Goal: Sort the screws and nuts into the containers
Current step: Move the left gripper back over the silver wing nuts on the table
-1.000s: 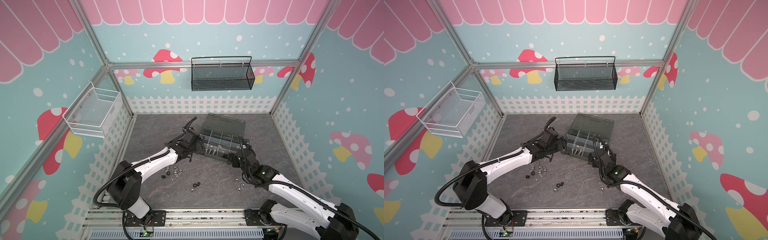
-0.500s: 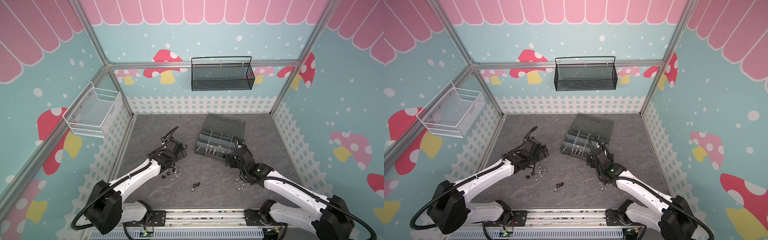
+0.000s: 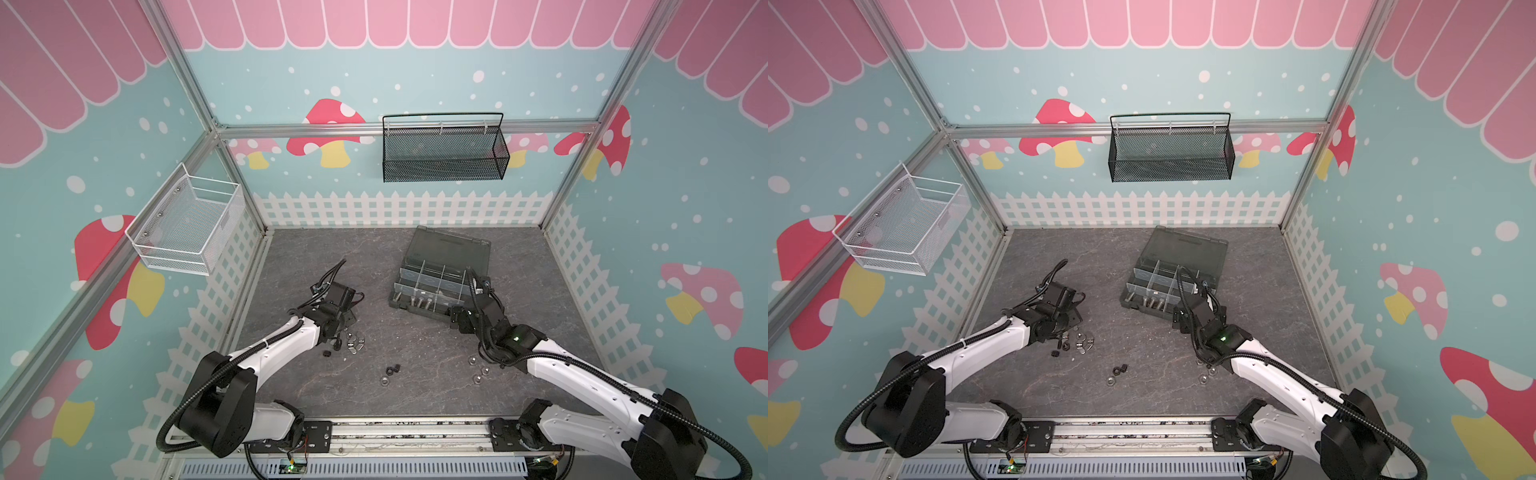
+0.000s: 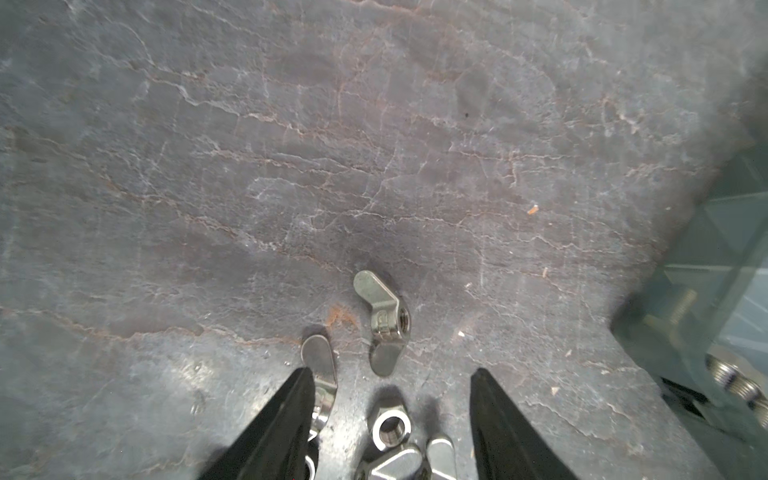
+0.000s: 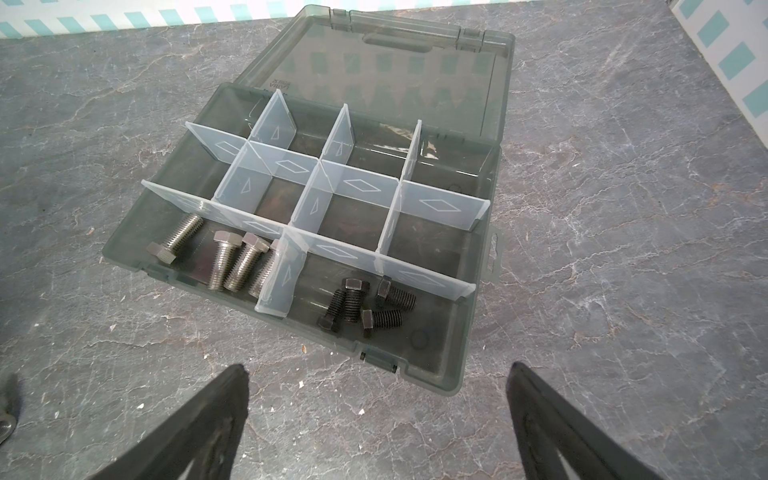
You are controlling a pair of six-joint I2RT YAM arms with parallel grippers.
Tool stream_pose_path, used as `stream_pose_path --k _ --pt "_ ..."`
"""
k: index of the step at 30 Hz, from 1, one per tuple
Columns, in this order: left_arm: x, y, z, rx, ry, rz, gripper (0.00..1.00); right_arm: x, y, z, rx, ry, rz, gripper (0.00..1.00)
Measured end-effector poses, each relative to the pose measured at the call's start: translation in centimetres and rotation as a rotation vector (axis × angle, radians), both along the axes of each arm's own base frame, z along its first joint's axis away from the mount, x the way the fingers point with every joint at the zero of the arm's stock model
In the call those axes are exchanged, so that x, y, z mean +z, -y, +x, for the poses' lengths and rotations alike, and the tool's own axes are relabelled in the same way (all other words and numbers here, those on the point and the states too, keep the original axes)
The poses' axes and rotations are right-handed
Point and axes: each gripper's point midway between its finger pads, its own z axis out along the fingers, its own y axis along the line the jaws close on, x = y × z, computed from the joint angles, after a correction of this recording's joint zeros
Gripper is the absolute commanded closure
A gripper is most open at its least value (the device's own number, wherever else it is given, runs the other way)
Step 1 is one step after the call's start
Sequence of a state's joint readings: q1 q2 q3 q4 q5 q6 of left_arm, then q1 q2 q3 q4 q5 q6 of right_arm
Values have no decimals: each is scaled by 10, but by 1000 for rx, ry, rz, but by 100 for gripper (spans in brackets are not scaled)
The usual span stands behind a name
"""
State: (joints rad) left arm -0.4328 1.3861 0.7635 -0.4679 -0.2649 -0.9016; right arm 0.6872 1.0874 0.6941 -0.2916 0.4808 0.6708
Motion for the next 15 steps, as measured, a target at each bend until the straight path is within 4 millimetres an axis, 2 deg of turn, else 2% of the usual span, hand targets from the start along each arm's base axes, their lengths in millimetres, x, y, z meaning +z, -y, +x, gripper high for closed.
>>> stream_pose_path --k 6,15 --pt "-21 3 2 -3 -53 3 50 0 0 0 -2 0 -2 2" --pt "-36 7 10 -7 -79 -5 54 0 4 0 -16 3 -17 2"
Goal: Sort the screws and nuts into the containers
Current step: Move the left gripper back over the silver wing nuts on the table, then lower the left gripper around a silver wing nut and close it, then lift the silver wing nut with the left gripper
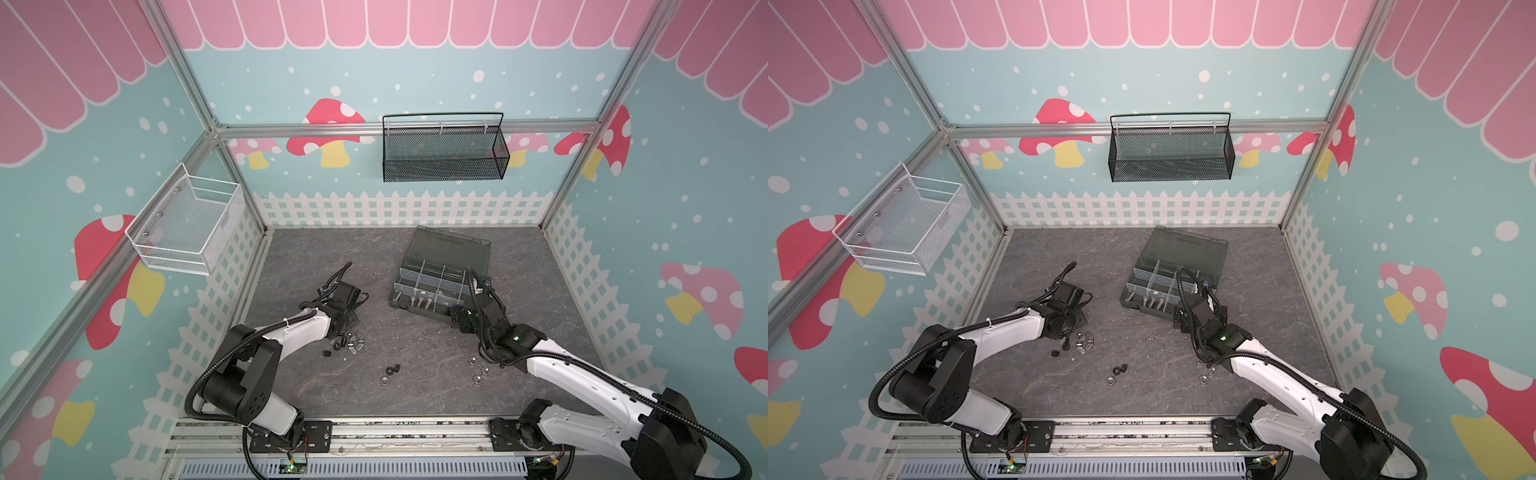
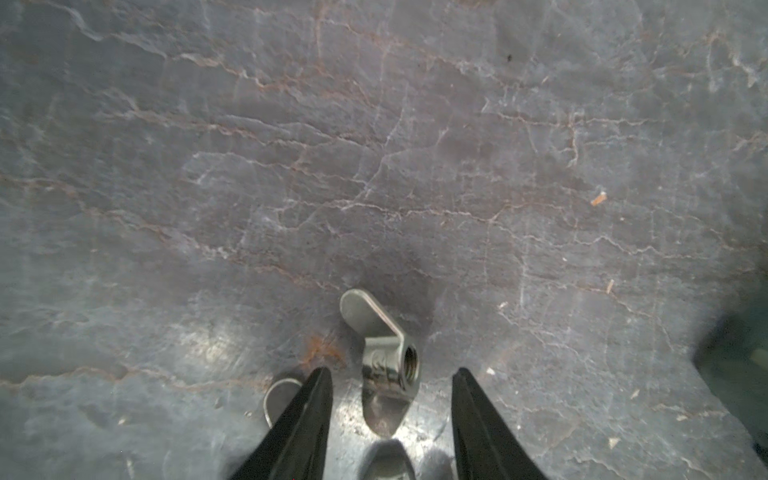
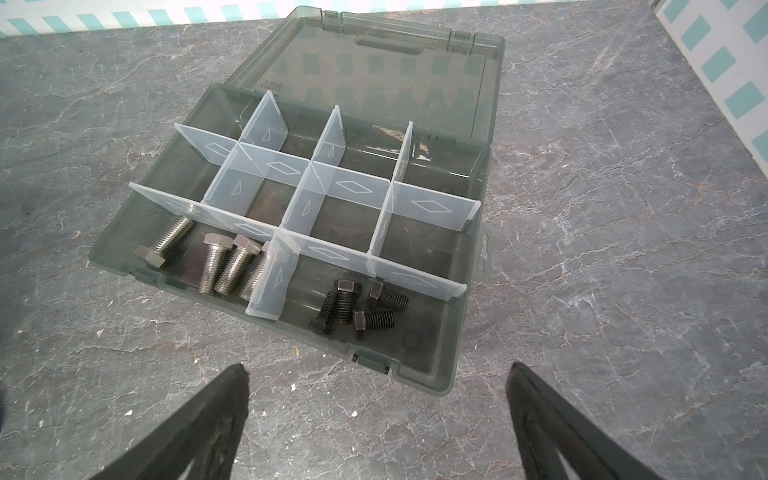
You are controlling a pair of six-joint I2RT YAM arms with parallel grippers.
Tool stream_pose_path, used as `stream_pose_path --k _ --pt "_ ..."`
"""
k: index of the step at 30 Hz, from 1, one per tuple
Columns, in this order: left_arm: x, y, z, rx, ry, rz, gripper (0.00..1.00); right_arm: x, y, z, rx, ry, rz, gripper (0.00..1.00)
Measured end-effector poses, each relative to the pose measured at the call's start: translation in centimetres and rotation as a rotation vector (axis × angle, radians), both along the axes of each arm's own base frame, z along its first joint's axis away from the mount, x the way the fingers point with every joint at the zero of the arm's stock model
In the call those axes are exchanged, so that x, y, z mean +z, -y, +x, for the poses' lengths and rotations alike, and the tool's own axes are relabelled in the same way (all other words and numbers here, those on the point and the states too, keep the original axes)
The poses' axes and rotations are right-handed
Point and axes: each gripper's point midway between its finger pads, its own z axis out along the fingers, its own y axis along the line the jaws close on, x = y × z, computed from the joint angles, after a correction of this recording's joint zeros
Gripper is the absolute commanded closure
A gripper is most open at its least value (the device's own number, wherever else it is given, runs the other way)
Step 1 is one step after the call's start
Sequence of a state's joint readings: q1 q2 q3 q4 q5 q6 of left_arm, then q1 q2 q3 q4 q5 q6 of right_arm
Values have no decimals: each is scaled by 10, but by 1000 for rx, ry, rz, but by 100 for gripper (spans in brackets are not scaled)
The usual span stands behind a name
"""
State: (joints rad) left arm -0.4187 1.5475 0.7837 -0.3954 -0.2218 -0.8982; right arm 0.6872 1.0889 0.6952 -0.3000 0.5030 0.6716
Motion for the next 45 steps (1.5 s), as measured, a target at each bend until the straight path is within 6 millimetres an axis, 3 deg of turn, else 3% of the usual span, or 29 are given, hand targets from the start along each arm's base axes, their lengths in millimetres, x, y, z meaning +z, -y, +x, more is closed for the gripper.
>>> stream_pose_path --k 8,22,36,45 --pt "-8 -7 9 25 -5 -17 59 -2 0 1 -1 -10 -10 2" --pt "-8 1 17 23 21 -64 70 -1 -3 4 -3 -14 -16 2" --pt "-9 9 14 14 20 -73 70 -1 -1 4 -10 -12 -24 2" --pt "-9 9 14 14 18 -69 85 0 0 5 -14 -9 -26 2"
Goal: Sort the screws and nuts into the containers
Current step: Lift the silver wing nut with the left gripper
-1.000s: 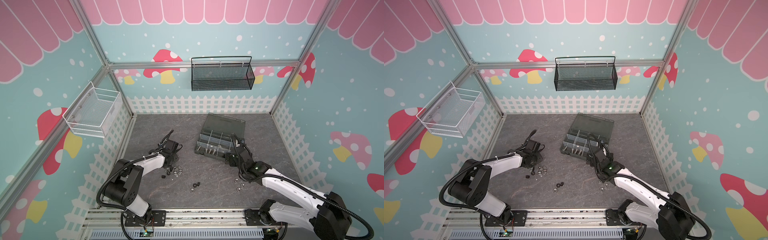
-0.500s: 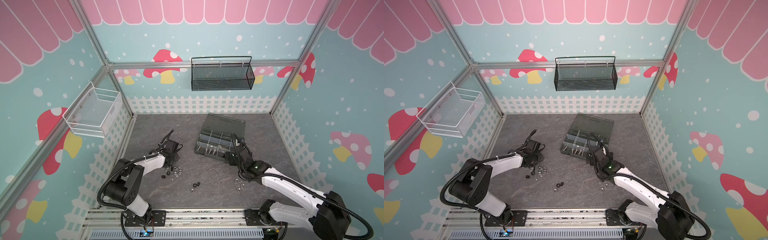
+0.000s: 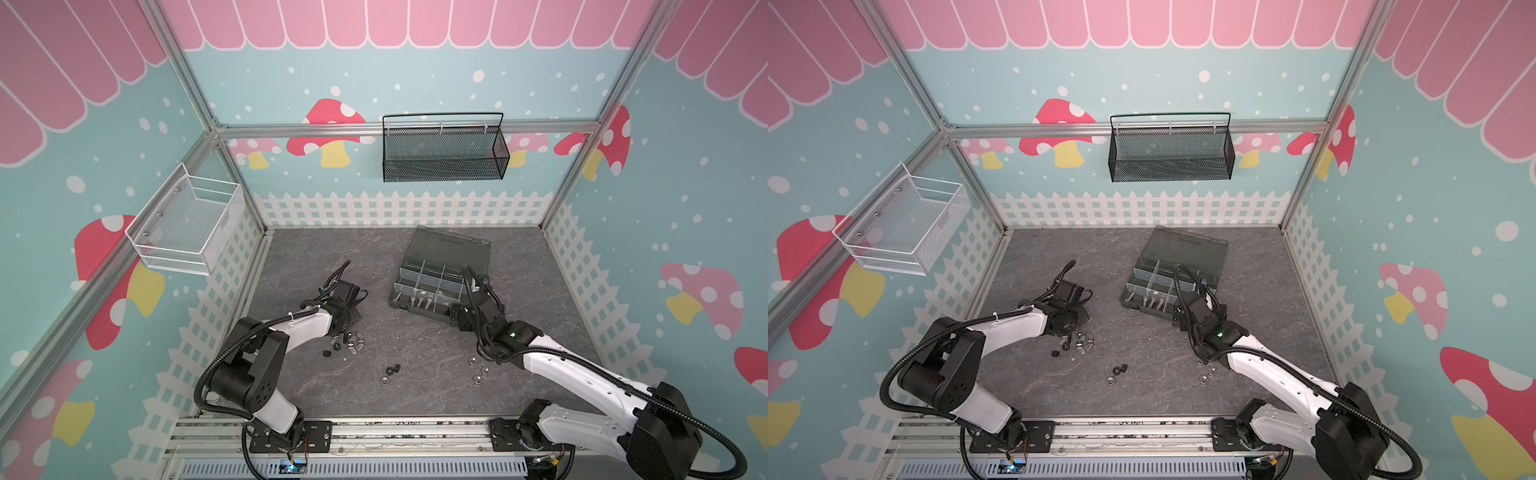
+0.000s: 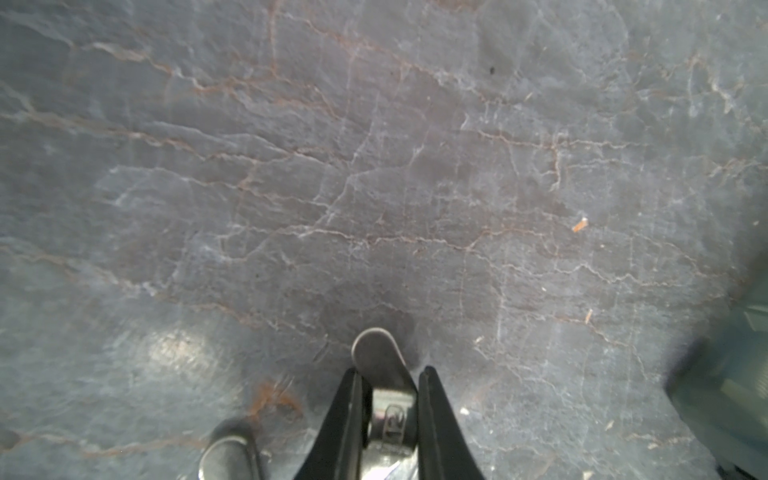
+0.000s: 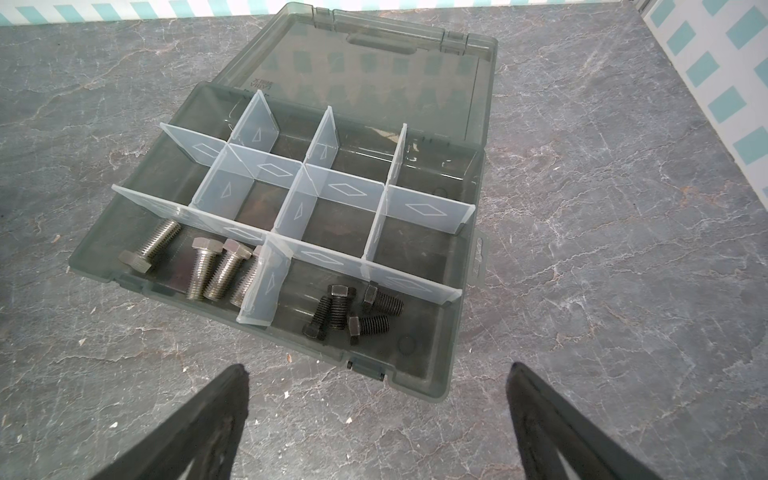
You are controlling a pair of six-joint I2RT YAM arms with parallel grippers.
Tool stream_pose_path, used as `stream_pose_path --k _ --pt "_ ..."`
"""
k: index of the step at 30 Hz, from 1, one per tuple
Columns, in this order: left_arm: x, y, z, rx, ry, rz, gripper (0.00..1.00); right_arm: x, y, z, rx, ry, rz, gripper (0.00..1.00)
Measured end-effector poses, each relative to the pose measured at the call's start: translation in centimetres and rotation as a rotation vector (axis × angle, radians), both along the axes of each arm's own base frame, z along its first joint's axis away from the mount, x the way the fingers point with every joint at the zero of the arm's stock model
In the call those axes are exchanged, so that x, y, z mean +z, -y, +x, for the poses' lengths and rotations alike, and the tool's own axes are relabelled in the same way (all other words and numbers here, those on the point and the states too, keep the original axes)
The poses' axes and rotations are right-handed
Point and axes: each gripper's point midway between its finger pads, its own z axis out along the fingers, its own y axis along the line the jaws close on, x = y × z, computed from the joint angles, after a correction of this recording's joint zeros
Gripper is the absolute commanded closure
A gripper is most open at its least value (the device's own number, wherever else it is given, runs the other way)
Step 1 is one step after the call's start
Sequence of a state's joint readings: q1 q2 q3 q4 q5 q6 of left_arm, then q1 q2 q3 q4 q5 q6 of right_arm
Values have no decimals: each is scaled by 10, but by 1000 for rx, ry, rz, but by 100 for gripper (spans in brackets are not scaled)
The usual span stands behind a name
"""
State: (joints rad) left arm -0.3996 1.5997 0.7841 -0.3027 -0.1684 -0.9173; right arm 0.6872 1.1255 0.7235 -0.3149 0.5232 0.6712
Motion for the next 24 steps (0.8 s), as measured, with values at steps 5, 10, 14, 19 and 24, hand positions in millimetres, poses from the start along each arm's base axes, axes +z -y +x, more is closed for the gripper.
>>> stream_pose_path --k 5,10,14,19,24 --pt "0 0 0 0 1 0 91 1 0 0 -2 2 0 2" --pt "1 0 0 0 1 0 95 1 1 0 -2 3 -1 2" --pt "1 0 0 1 2 2 99 1 1 0 -2 3 -1 2" --pt "3 -2 -4 0 -9 7 100 1 1 0 -2 3 -1 2" --pt "16 -4 -4 3 20 8 100 1 1 0 -3 4 0 2"
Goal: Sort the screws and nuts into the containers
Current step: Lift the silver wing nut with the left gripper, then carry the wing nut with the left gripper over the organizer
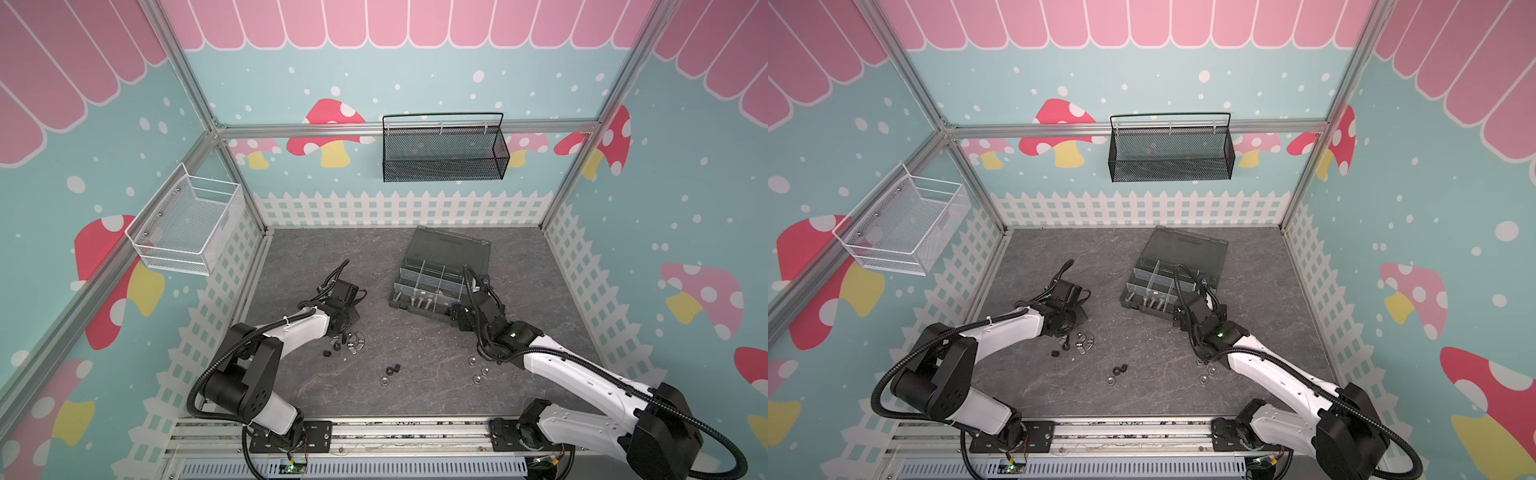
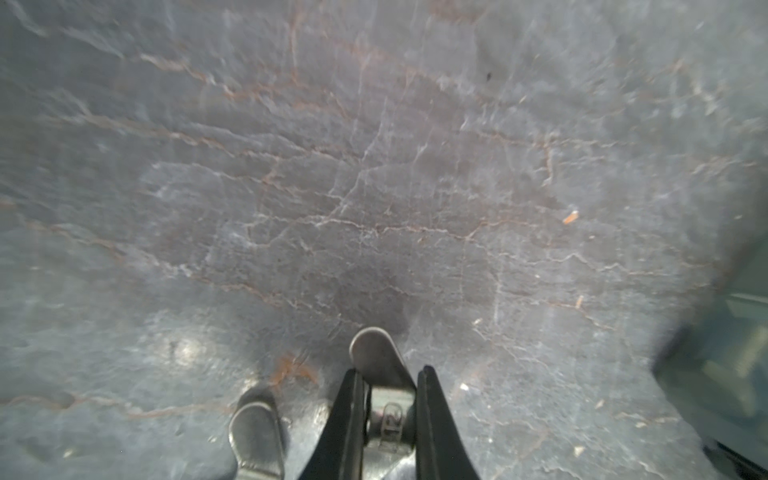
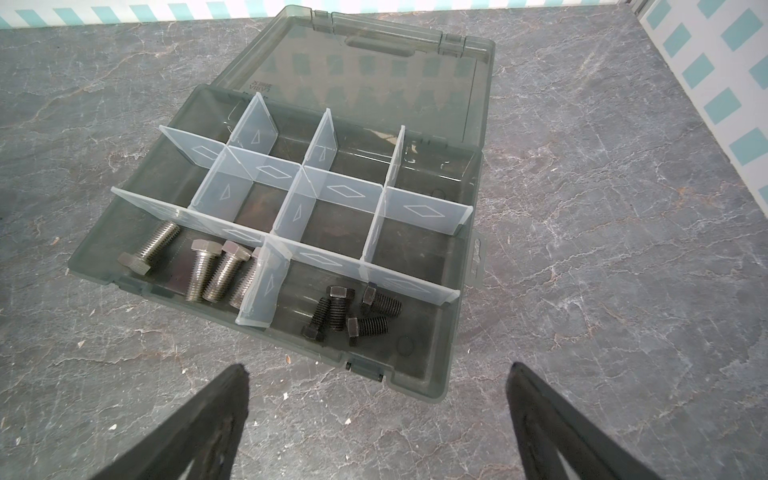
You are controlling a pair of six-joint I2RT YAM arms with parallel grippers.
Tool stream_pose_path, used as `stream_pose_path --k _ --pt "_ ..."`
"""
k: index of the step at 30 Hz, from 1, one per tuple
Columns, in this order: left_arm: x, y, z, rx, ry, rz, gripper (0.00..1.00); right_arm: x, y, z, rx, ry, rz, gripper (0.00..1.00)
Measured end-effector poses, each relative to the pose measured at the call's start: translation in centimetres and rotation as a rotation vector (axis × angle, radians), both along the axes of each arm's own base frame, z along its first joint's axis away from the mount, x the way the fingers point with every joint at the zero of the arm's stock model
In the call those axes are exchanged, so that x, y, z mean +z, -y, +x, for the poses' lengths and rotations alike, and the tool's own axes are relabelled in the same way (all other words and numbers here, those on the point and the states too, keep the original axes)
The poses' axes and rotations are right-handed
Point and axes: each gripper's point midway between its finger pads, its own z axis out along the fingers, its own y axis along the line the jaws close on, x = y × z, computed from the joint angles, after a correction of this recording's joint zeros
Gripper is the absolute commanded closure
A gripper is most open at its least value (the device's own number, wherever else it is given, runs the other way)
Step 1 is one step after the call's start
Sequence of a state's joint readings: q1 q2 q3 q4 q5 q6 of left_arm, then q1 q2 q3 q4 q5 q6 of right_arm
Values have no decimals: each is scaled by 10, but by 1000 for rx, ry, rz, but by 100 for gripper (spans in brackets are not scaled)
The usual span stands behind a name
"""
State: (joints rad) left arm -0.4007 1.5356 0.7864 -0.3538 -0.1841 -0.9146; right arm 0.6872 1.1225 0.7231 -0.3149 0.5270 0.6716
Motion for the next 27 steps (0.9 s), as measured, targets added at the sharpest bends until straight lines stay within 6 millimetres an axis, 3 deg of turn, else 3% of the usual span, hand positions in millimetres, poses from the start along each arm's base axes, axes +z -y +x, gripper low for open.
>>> stream_pose_path --k 5,12,18,22,27 --pt "22 7 11 -12 56 -13 100 0 0 0 0 1 0 2" --pt "65 42 39 -84 165 -57 100 1 0 0 -1 3 2 2" --pt "101 86 76 -157 255 -113 100 2 1 0 -2 5 1 2" --pt "107 124 96 -220 275 -151 100 2 2 0 -8 7 3 2" --pt "99 166 114 -286 267 -199 100 6 3 -1 -16 17 15 2"
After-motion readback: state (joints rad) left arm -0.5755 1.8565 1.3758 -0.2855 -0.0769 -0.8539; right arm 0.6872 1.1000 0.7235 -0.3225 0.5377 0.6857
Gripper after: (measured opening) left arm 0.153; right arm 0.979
